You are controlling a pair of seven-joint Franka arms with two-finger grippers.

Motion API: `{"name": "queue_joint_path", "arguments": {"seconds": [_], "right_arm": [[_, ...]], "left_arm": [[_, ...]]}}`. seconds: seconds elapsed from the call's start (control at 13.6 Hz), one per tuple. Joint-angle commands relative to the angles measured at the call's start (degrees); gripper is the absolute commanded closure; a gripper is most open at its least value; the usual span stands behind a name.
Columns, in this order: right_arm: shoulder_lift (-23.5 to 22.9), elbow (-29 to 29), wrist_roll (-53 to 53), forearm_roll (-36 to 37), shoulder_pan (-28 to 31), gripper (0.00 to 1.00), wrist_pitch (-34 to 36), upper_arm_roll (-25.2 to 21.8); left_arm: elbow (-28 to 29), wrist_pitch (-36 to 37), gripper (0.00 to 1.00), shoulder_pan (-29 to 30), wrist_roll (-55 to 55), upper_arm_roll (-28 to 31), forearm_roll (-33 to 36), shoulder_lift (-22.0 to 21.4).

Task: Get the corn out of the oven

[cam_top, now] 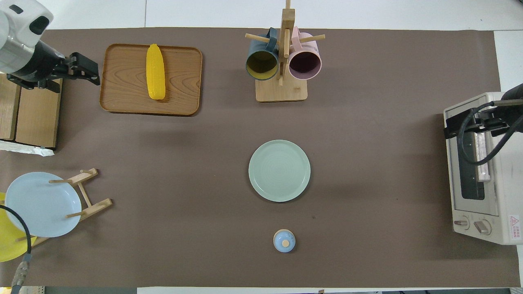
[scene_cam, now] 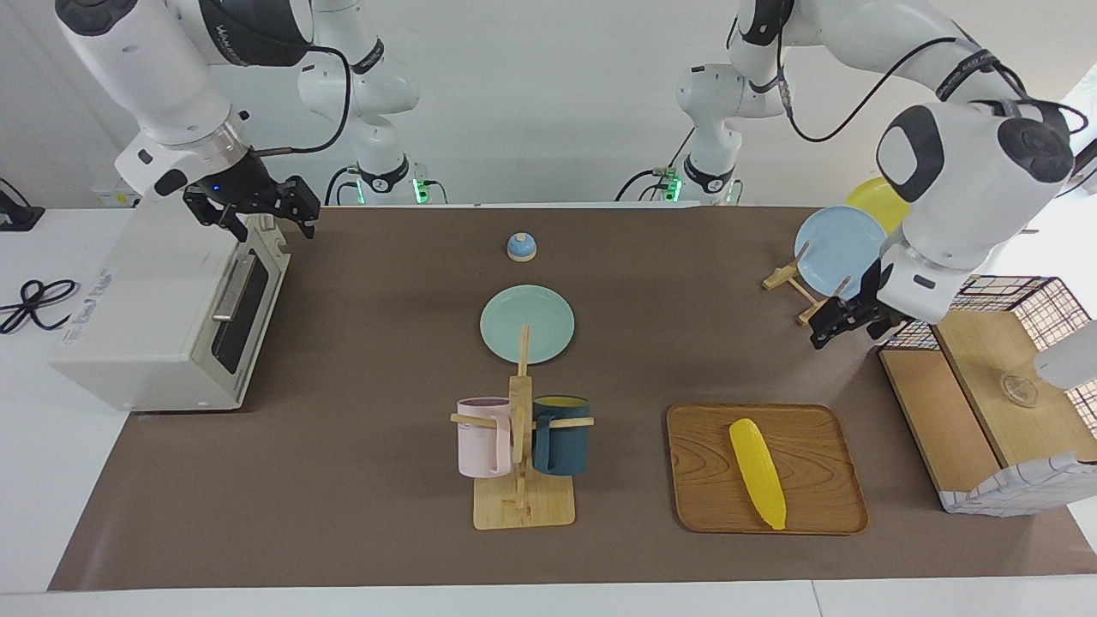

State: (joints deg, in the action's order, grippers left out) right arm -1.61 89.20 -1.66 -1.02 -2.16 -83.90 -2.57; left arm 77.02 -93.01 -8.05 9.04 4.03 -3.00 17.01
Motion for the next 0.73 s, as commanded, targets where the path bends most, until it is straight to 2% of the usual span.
{"name": "queue_joint_path", "arguments": {"seconds": [0.0, 0.37, 0.51, 0.66], "right_arm": [[-0.15, -0.43, -0.28, -0.21, -0.13, 0.0, -0.57, 0.02], [0.11, -0.43, 0.25, -0.03, 0.4, 0.0, -0.65, -0.07], [0.11, -0.43, 0.07, 0.84, 0.4, 0.0, -0.57, 0.02], [0.11, -0.43, 0.07, 1.11, 0.31, 0.0, -0.57, 0.02]], "left_arm": [[4.79, 4.48, 0.0, -0.04, -0.86, -0.25, 1.95, -6.61], [20.24, 4.76, 0.0, -0.13, -0.78, -0.43, 1.95, -21.29], [23.78, 4.68, 0.0, -0.22, -0.87, -0.43, 1.95, -23.16], [24.06, 3.98, 0.0, -0.39, -0.95, -0.52, 1.95, -23.42]]}}
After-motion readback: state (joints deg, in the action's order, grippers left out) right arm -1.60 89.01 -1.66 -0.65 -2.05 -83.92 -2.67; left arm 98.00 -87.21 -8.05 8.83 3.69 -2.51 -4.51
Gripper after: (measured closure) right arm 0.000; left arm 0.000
